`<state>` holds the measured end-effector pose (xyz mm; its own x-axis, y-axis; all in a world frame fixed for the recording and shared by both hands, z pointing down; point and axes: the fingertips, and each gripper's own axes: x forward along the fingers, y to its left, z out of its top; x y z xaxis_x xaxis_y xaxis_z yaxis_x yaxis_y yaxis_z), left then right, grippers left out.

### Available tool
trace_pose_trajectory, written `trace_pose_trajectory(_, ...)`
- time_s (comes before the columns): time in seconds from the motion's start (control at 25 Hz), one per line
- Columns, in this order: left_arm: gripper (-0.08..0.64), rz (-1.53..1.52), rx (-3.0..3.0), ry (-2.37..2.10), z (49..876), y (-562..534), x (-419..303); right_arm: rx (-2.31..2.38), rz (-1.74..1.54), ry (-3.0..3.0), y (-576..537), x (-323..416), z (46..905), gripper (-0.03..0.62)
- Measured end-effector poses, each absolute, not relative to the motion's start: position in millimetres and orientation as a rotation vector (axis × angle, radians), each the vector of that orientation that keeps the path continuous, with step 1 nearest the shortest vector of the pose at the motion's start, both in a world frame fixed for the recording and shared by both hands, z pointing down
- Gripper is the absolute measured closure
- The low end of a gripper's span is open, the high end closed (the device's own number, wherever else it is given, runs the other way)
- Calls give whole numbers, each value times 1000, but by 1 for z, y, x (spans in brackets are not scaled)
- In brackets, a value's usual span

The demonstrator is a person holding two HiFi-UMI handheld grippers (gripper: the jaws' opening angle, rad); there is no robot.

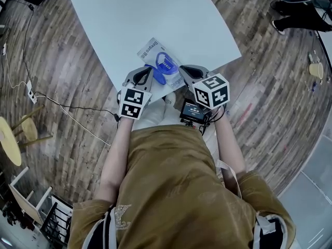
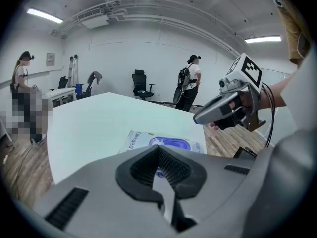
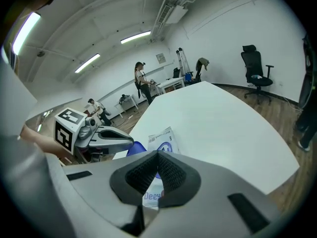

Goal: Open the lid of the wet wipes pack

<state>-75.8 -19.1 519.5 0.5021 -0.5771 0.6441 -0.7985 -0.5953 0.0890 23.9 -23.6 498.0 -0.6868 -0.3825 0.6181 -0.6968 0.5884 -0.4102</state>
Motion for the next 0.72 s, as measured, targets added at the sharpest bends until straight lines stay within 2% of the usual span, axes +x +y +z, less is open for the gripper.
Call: trace_pose_trajectory(0.72, 555, 953, 2222, -1095, 567, 11, -97, 972, 870, -2351, -30, 38, 495, 584)
